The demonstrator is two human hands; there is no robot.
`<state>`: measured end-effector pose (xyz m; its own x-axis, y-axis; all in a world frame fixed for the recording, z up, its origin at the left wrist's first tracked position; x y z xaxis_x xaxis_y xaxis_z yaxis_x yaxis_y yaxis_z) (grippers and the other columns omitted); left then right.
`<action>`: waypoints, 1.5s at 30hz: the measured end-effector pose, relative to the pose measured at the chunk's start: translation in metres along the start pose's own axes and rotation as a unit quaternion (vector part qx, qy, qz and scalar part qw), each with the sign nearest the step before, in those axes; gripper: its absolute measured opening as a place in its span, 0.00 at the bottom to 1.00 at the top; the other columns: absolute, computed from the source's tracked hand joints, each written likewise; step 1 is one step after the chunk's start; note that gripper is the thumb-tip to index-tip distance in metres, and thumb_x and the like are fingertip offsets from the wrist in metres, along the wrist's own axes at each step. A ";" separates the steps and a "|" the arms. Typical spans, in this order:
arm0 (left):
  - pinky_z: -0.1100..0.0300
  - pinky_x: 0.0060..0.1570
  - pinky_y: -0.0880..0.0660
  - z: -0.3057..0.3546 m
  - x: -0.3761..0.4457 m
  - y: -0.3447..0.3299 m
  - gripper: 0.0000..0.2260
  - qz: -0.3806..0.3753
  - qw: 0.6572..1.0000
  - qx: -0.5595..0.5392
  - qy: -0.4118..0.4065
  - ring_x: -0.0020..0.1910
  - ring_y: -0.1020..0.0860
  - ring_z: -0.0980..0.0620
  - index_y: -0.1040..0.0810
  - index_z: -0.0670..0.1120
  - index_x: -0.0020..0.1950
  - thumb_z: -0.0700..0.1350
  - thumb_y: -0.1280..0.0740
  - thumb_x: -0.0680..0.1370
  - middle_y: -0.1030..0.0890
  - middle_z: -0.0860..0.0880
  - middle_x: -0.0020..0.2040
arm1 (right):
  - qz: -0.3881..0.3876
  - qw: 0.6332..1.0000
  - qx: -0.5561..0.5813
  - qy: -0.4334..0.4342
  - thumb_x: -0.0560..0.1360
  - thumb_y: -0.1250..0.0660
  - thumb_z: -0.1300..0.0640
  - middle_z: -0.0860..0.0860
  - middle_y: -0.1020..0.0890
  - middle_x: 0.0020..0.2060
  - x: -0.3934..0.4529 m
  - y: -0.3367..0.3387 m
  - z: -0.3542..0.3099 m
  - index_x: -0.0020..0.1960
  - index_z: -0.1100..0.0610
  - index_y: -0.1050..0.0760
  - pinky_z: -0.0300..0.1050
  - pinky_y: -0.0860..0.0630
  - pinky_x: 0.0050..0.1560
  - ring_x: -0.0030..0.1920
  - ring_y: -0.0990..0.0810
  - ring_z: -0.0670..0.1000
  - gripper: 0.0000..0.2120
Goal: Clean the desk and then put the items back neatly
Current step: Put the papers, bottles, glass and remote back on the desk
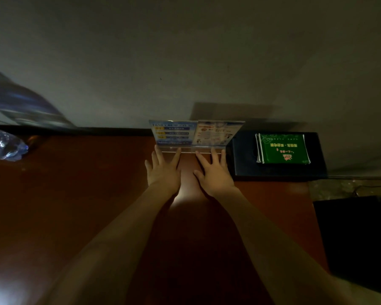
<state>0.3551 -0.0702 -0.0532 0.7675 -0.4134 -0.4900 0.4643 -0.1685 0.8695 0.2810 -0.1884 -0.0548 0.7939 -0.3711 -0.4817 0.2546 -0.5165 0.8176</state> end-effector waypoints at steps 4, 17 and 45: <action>0.42 0.73 0.53 -0.001 -0.001 0.000 0.27 -0.002 1.000 0.003 0.003 0.76 0.57 0.39 0.63 0.59 0.76 0.54 0.50 0.83 0.64 0.37 0.76 | 0.005 1.000 -0.007 0.004 0.81 0.46 0.45 0.51 0.61 0.77 -0.001 -0.002 0.000 0.77 0.41 0.57 0.59 0.56 0.74 0.74 0.68 0.61 0.29; 0.53 0.54 0.25 -0.035 -0.072 0.013 0.12 -0.054 0.998 -0.015 -0.001 0.55 0.24 0.47 0.25 0.46 0.59 0.48 0.43 0.80 0.24 0.45 0.59 | 0.019 0.995 -0.053 0.080 0.77 0.40 0.56 0.57 0.33 0.65 -0.076 0.009 -0.008 0.69 0.58 0.36 0.48 0.34 0.65 0.66 0.35 0.57 0.20; 0.60 0.42 0.25 0.249 -0.494 -0.100 0.05 -0.097 0.819 0.219 -0.521 0.42 0.24 0.52 0.27 0.48 0.45 0.48 0.38 0.79 0.25 0.50 0.43 | 0.150 0.922 0.133 -0.332 0.74 0.35 0.56 0.60 0.25 0.57 -0.618 -0.096 0.193 0.59 0.60 0.27 0.46 0.27 0.56 0.59 0.26 0.60 0.16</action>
<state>-0.1809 -0.0719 0.1172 -0.2029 -0.8416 -0.5006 0.1535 -0.5323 0.8325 -0.3412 -0.0584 0.1031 0.2710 -0.8732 -0.4051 -0.1361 -0.4514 0.8819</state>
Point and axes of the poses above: each hand's wrist, its own x-axis towards the middle knuckle, its own y-axis out of the back of the hand, z = x × y, the point moved 5 cm from there along x, towards the middle knuckle
